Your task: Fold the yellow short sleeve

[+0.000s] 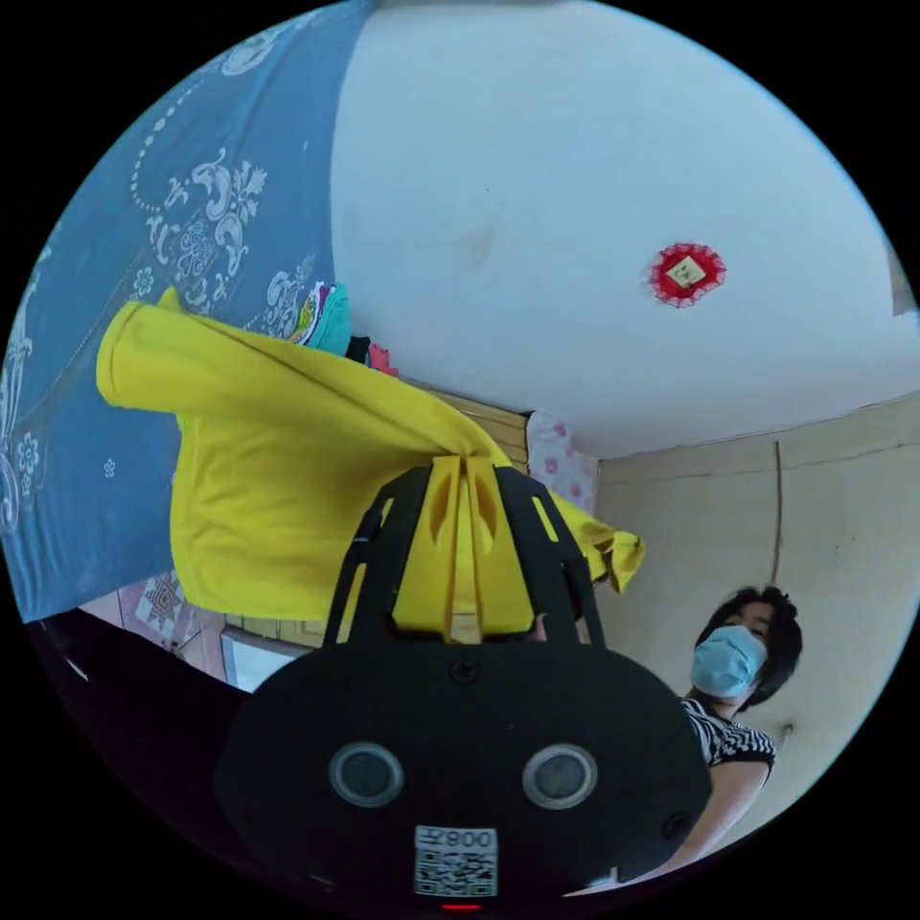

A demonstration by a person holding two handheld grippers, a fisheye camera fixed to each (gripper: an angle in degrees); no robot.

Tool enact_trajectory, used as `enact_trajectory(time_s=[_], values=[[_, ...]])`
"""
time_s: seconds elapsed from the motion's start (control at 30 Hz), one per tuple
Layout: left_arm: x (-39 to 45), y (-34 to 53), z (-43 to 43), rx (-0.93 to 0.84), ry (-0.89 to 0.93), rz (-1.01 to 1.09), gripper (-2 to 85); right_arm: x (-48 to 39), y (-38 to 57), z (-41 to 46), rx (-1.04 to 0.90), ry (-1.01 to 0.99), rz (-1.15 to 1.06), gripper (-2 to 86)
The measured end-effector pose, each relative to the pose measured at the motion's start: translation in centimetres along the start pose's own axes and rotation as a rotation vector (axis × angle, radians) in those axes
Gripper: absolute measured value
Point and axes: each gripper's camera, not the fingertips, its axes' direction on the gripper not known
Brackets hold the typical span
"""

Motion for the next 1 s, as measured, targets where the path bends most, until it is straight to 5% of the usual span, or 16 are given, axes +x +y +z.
enact_trajectory(time_s=[0.3,0.5,0.6,0.8,1.0], values=[[11.6,9.1,-10.8,0.170,-0.023,0.231,1.2,0.2,0.8,-2.1,0.015,-0.108,-0.041,-0.1],[18.1,16.2,-17.1,0.268,-0.204,0.367,2.7,2.6,1.9,-0.3,-0.017,-0.217,-0.006,-0.1],[16.6,18.3,-20.0,0.308,-0.288,0.248,6.3,4.1,2.3,3.0,-0.083,-0.297,0.027,0.0],[8.1,22.3,-22.8,0.422,-0.127,-0.081,10.1,5.3,2.8,11.8,-0.299,-0.379,0.096,0.1],[4.6,23.9,-20.5,0.302,-0.079,-0.235,10.4,4.9,3.9,17.2,-0.457,-0.383,0.119,0.1]])
